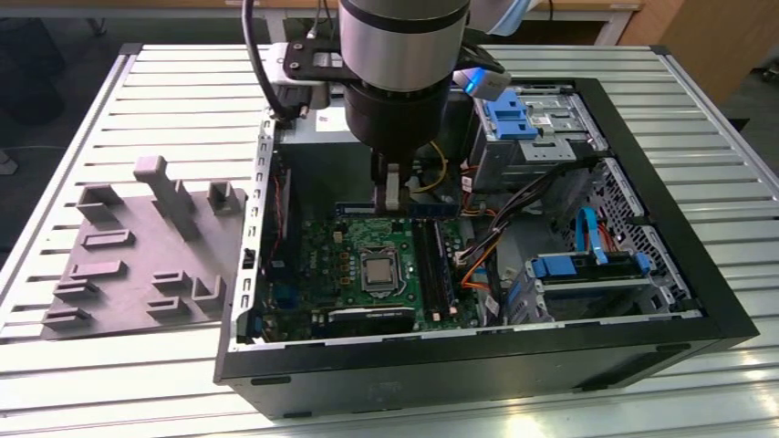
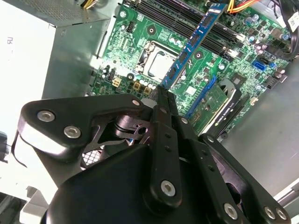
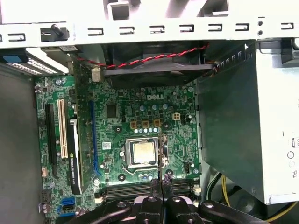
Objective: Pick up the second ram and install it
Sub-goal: 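Insert the second ram into the second slot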
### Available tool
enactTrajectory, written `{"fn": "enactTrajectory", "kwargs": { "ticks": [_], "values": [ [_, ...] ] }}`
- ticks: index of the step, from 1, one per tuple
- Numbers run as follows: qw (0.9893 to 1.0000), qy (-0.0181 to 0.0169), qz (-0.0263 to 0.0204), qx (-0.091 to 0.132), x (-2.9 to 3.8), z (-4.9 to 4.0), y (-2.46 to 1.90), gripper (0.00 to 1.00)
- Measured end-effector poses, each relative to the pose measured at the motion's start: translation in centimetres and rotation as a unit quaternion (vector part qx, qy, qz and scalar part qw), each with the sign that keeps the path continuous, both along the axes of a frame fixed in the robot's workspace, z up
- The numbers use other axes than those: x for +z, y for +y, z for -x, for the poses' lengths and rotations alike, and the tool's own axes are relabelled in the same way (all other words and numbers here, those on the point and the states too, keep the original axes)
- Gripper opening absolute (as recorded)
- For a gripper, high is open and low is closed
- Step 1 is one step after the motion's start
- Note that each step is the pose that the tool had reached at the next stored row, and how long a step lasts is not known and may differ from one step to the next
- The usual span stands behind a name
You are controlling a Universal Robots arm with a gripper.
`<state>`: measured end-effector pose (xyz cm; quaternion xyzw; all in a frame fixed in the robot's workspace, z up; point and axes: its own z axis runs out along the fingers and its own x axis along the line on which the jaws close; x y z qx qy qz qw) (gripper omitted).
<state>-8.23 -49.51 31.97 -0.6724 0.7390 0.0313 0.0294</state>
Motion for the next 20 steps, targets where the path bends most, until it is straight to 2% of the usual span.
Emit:
{"fn": "enactTrajectory", "kwargs": {
  "ticks": [20],
  "values": [
    [0.9990, 0.0000, 0.0000, -0.044, 0.00, 0.00, 0.00, 0.11]
  ]
}}
